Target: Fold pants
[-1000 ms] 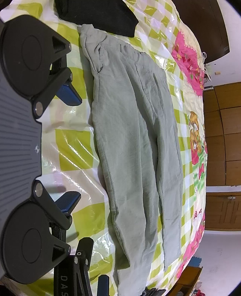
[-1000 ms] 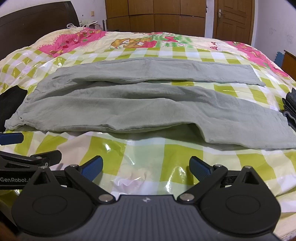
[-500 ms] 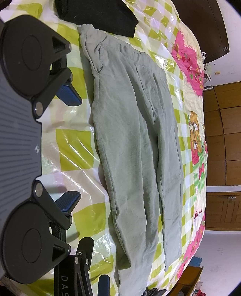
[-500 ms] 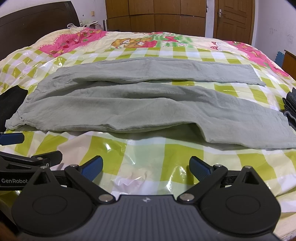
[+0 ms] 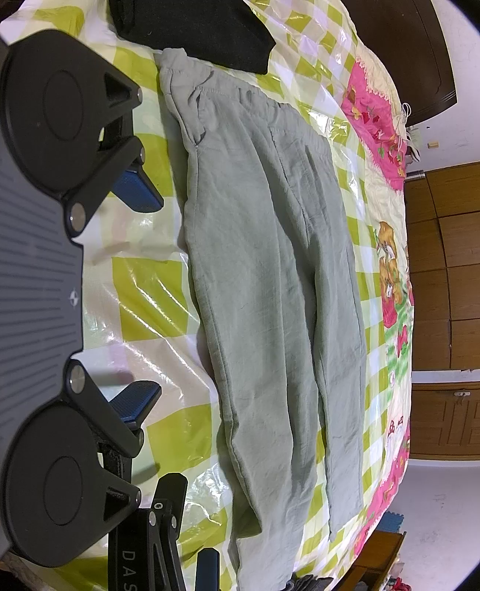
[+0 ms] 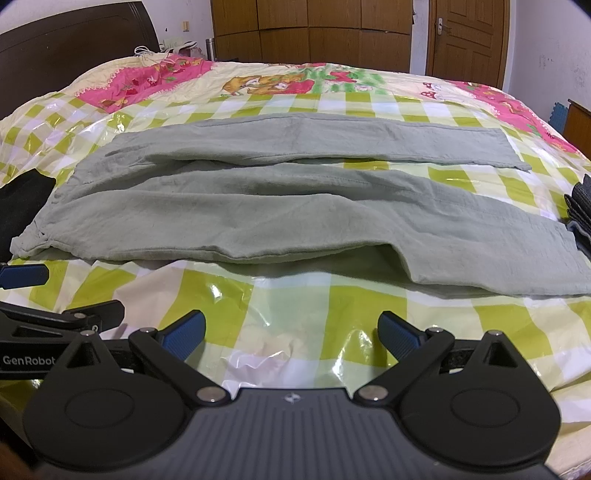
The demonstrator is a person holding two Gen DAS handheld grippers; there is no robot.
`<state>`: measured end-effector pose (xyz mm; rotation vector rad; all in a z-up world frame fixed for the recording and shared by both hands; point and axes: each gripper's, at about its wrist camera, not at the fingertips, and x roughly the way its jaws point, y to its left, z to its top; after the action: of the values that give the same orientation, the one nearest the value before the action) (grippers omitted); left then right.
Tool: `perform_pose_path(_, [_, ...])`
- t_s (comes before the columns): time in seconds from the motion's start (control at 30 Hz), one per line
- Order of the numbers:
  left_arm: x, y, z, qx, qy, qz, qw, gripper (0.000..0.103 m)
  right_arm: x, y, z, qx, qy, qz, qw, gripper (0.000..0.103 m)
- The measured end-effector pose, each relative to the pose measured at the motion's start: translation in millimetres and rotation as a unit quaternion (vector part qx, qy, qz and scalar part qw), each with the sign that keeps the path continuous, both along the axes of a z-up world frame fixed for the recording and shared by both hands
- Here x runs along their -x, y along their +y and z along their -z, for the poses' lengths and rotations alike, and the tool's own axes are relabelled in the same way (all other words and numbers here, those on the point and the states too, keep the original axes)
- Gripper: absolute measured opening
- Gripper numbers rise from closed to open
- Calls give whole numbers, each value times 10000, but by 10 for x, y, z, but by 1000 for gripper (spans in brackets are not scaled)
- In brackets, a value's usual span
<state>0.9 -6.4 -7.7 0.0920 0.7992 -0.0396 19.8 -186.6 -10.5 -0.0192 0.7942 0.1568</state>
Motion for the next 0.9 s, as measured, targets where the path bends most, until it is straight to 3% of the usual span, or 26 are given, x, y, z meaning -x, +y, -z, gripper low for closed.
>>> perform_pose_path(0.9, [9,-35,44,5,27,17,10000,103,-5,9,2,16,3,-5,10000,98])
